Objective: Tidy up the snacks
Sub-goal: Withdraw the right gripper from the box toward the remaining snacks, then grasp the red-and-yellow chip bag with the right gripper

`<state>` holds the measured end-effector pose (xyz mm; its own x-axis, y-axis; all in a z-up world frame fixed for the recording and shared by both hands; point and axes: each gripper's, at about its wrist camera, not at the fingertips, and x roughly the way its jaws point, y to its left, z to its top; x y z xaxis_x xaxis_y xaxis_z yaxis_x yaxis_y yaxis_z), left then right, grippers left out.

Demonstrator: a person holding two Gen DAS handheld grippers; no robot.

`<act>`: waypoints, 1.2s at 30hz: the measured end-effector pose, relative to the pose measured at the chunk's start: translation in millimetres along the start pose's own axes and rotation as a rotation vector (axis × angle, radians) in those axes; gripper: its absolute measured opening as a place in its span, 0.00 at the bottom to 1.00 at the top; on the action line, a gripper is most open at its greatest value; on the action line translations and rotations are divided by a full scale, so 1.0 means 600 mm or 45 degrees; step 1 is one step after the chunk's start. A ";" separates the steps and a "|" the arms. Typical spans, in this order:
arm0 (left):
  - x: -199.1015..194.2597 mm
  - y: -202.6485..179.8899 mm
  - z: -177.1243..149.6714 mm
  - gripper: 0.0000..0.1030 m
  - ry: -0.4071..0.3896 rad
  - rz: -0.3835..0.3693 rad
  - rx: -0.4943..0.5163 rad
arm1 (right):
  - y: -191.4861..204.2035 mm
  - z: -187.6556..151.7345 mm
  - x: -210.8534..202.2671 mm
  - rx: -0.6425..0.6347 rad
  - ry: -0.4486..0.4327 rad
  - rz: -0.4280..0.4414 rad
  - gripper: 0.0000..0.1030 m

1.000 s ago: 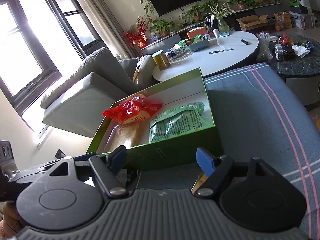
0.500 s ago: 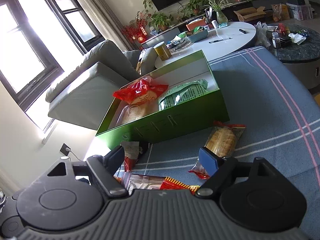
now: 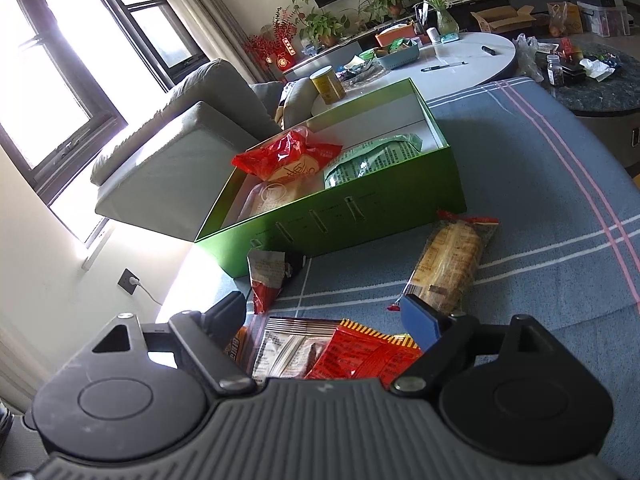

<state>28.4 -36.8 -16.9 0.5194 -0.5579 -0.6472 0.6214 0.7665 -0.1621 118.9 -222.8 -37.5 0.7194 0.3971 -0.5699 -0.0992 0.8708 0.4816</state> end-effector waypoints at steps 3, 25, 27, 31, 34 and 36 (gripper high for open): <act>0.008 -0.026 -0.014 0.69 0.049 0.023 0.137 | -0.001 -0.004 -0.001 0.007 0.002 0.001 0.74; 0.073 0.038 -0.003 0.69 0.104 0.366 -0.062 | -0.019 -0.017 -0.004 0.045 0.035 0.012 0.74; 0.069 0.058 0.004 0.69 0.081 0.391 -0.149 | -0.017 -0.022 -0.002 0.035 0.043 0.005 0.74; 0.054 0.076 0.008 0.69 0.047 0.397 -0.227 | -0.011 -0.032 -0.001 0.013 0.065 0.001 0.74; 0.041 0.075 0.006 0.69 0.029 0.397 -0.223 | -0.013 -0.039 -0.004 0.025 0.096 -0.027 0.75; 0.035 0.075 0.008 0.69 0.016 0.391 -0.219 | -0.014 -0.044 -0.009 0.039 0.116 -0.077 0.75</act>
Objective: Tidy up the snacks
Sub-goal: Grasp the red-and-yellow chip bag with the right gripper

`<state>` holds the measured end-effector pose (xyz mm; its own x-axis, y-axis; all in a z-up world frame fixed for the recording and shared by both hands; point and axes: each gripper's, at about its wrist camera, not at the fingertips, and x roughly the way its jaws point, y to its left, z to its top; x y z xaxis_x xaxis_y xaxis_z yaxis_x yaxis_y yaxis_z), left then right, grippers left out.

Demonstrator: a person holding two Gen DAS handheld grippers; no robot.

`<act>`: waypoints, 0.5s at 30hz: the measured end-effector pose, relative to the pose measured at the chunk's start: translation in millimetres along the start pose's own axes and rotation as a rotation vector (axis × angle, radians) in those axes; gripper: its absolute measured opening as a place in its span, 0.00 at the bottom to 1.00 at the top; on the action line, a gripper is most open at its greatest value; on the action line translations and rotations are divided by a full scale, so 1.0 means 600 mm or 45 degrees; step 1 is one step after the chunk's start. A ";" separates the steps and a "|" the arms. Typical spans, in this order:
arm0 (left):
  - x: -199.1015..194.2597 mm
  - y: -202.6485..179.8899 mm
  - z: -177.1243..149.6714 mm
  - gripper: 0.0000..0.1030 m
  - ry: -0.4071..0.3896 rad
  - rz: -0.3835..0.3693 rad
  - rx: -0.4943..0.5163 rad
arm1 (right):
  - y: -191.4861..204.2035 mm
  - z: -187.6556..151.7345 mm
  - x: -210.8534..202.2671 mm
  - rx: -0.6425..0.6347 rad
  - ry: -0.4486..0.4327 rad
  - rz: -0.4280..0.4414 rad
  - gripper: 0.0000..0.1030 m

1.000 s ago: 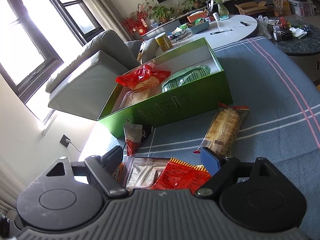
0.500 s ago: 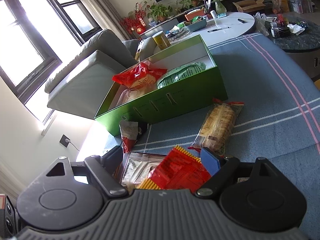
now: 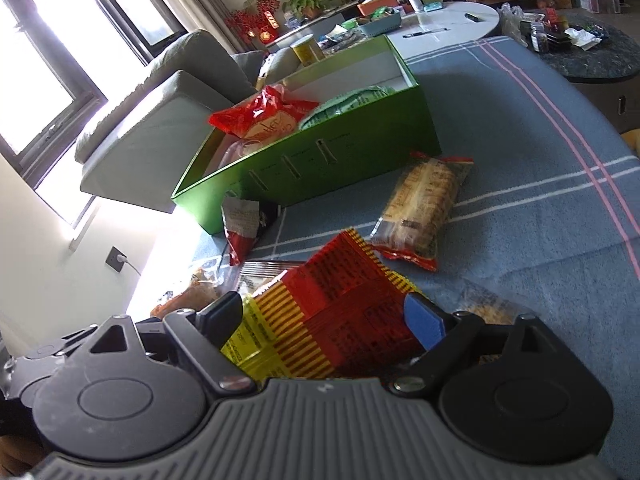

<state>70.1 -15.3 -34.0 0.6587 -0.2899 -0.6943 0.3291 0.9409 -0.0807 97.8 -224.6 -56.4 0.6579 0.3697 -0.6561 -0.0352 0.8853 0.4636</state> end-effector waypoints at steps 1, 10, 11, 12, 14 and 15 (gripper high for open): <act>-0.004 0.000 0.000 0.69 -0.004 -0.006 0.000 | -0.001 -0.003 -0.004 0.006 0.003 -0.011 0.75; -0.017 0.000 -0.001 0.69 -0.008 0.011 -0.002 | 0.006 -0.020 -0.034 -0.043 0.041 0.061 0.79; -0.020 0.001 -0.001 0.69 -0.009 0.010 -0.010 | 0.002 -0.018 -0.037 -0.034 0.025 0.062 0.79; -0.022 0.002 -0.001 0.69 -0.014 0.008 -0.018 | -0.004 -0.014 -0.040 -0.019 0.002 0.063 0.79; -0.030 0.003 0.001 0.69 -0.029 -0.004 -0.022 | -0.013 -0.007 -0.041 0.009 -0.037 0.052 0.79; -0.034 0.002 0.001 0.69 -0.034 -0.009 -0.025 | -0.018 -0.004 -0.041 0.017 -0.046 0.044 0.79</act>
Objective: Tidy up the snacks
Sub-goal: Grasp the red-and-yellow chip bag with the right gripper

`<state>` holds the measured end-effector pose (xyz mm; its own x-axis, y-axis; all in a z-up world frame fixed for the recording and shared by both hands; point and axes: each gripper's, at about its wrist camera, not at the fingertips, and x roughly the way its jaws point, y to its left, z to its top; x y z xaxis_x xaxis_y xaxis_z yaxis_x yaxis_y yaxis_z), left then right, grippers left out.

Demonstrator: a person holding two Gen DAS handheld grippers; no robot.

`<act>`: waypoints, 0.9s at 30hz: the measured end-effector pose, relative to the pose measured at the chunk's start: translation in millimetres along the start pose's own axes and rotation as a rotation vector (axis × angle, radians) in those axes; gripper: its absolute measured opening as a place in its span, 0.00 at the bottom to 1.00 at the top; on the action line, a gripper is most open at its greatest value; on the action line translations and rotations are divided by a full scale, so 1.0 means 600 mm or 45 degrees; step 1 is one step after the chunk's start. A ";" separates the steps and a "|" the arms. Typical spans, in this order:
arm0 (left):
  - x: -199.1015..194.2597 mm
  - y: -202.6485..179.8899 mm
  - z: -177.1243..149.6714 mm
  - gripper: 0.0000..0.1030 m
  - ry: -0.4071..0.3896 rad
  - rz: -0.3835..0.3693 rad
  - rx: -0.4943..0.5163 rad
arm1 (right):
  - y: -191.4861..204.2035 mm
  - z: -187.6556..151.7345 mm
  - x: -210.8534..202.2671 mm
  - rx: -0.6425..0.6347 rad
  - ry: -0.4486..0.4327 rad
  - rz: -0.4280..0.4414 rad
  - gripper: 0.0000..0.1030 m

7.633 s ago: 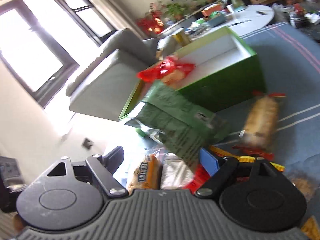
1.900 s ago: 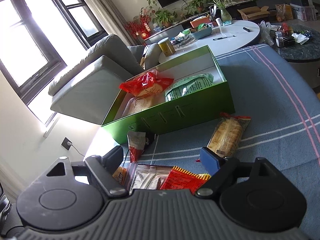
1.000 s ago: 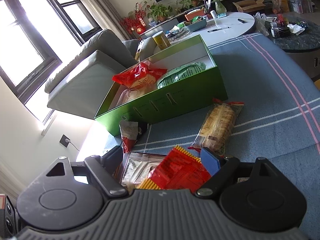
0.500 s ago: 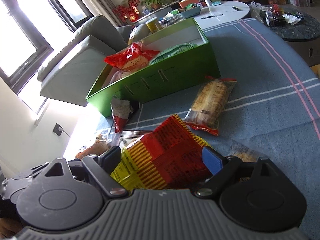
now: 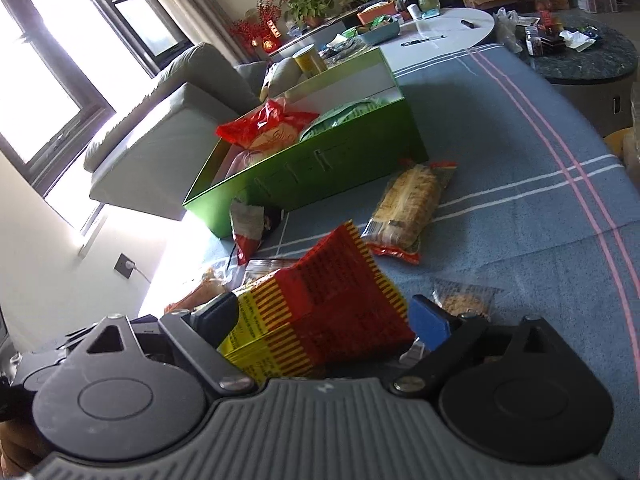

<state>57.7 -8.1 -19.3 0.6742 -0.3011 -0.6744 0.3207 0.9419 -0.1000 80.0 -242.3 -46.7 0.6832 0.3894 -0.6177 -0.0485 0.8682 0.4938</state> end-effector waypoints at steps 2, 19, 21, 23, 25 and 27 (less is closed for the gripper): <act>-0.007 0.000 0.001 0.69 -0.007 -0.003 -0.010 | -0.007 0.003 0.003 0.007 -0.006 -0.009 0.79; 0.038 -0.104 -0.037 0.70 0.223 -0.219 0.172 | -0.001 0.031 0.053 -0.093 0.081 0.124 0.80; 0.050 -0.100 -0.032 0.70 0.244 -0.228 0.141 | -0.001 0.033 0.061 -0.086 0.093 0.117 0.80; 0.061 -0.091 -0.028 0.70 0.255 -0.229 0.095 | -0.004 0.031 0.068 -0.073 0.111 0.108 0.80; 0.070 -0.082 -0.024 0.70 0.256 -0.215 0.057 | -0.010 0.026 0.069 -0.055 0.124 0.108 0.80; 0.074 -0.075 -0.022 0.70 0.245 -0.197 0.037 | -0.013 0.021 0.062 -0.050 0.115 0.105 0.80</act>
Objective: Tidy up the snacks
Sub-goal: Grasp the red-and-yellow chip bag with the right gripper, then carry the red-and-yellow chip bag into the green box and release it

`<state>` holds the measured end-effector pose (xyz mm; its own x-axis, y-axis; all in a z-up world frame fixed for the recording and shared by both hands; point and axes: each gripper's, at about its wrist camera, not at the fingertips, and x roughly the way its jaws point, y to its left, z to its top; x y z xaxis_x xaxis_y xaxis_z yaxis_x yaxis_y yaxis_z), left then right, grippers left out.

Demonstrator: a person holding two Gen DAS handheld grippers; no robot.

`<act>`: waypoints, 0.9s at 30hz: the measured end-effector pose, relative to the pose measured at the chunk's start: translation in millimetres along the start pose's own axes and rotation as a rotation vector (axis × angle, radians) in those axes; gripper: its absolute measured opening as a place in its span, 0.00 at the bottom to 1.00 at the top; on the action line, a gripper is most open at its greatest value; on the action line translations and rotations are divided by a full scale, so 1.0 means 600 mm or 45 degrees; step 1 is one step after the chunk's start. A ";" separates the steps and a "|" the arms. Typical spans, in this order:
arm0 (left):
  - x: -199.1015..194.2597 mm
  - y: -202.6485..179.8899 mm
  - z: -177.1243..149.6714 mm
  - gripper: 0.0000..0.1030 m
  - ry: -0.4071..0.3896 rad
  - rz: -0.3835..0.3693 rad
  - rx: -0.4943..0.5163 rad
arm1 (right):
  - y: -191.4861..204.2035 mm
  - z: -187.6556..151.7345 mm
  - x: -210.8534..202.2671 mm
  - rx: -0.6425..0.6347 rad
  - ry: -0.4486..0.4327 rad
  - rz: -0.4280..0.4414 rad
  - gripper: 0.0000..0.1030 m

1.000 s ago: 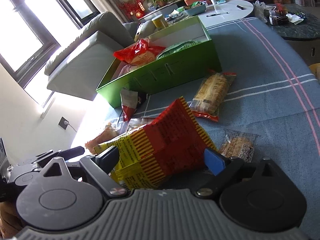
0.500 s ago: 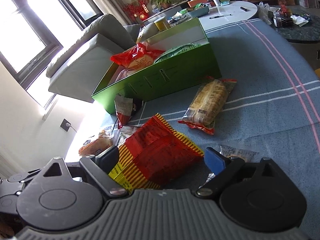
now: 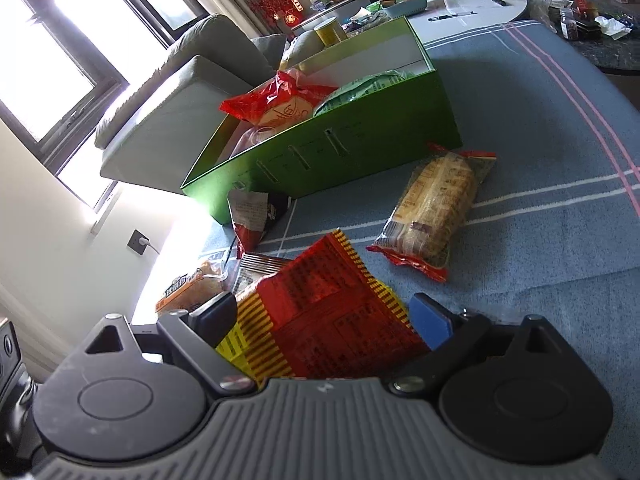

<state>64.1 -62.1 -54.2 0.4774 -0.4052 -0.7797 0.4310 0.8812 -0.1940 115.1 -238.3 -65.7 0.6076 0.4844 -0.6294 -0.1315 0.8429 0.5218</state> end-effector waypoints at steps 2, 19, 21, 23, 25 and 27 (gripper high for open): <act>-0.002 0.005 0.001 0.70 -0.010 0.023 -0.009 | -0.002 -0.004 -0.009 0.021 0.004 0.022 0.80; -0.015 0.031 0.024 0.72 -0.071 0.087 -0.102 | -0.006 -0.007 -0.015 0.058 -0.019 0.018 0.80; -0.003 0.036 0.025 0.73 -0.057 0.080 -0.141 | -0.001 -0.010 -0.012 0.033 -0.020 0.010 0.80; 0.004 0.039 0.025 0.73 -0.048 0.077 -0.157 | 0.006 -0.013 -0.008 -0.008 -0.014 -0.019 0.80; 0.009 0.043 0.024 0.73 -0.044 0.095 -0.163 | 0.014 -0.018 -0.002 -0.056 -0.009 -0.058 0.80; 0.008 0.045 0.023 0.73 -0.052 0.115 -0.165 | 0.020 -0.021 0.003 -0.087 -0.008 -0.098 0.80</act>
<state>88.8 -43.4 -54.9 0.5417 -0.3302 -0.7730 0.2836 0.9375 -0.2018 104.7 -224.2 -68.1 0.6226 0.4166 -0.6625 -0.1375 0.8916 0.4314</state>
